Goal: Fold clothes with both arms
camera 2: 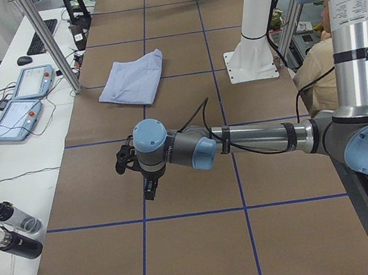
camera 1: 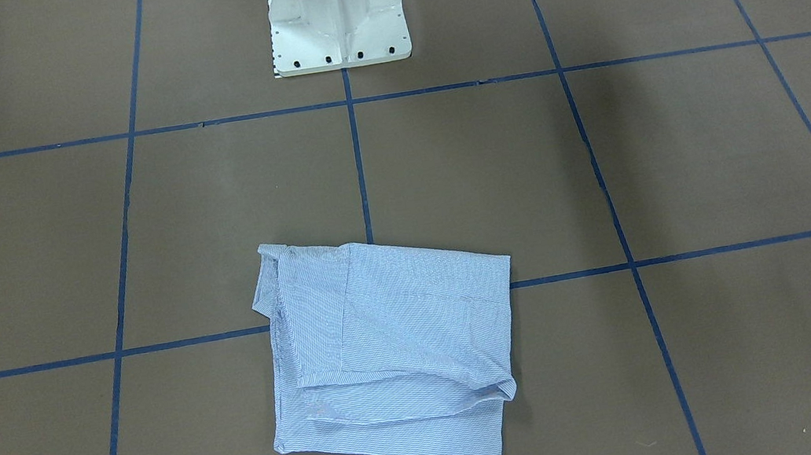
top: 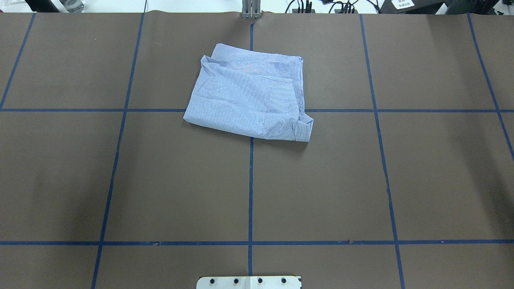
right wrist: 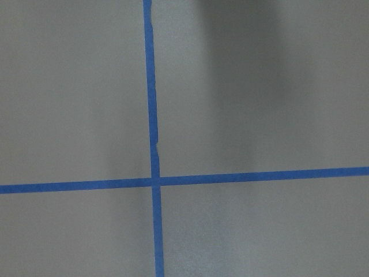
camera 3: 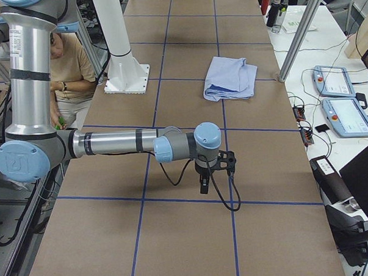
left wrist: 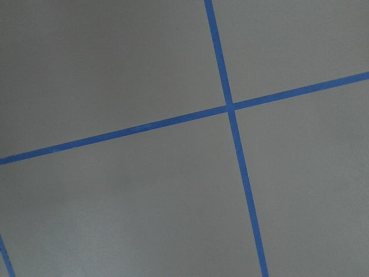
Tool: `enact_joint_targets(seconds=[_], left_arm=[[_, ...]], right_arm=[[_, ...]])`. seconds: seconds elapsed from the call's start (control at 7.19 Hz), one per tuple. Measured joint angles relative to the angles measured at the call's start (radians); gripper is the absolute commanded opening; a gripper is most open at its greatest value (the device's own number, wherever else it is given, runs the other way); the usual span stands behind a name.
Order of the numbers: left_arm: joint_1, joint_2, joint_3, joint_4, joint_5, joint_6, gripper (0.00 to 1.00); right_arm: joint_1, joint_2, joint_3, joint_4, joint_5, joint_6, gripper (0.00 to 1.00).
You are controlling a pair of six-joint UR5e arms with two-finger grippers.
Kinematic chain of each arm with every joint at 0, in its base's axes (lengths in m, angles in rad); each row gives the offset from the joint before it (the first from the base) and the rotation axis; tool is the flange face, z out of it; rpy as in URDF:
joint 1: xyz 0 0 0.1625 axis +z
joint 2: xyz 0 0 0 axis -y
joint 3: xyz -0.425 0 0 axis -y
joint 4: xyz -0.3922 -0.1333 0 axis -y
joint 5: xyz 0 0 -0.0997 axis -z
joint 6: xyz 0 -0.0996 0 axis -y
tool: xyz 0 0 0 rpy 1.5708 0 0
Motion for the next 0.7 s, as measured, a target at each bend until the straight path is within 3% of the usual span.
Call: enact_joint_targets(seconds=[0.7], left_arm=[[0.000,0.002,0.009,0.000,0.003,-0.002,1.00]], right_arm=[[-0.001,0.001,-0.006,0.024,0.001,0.001,1.00]])
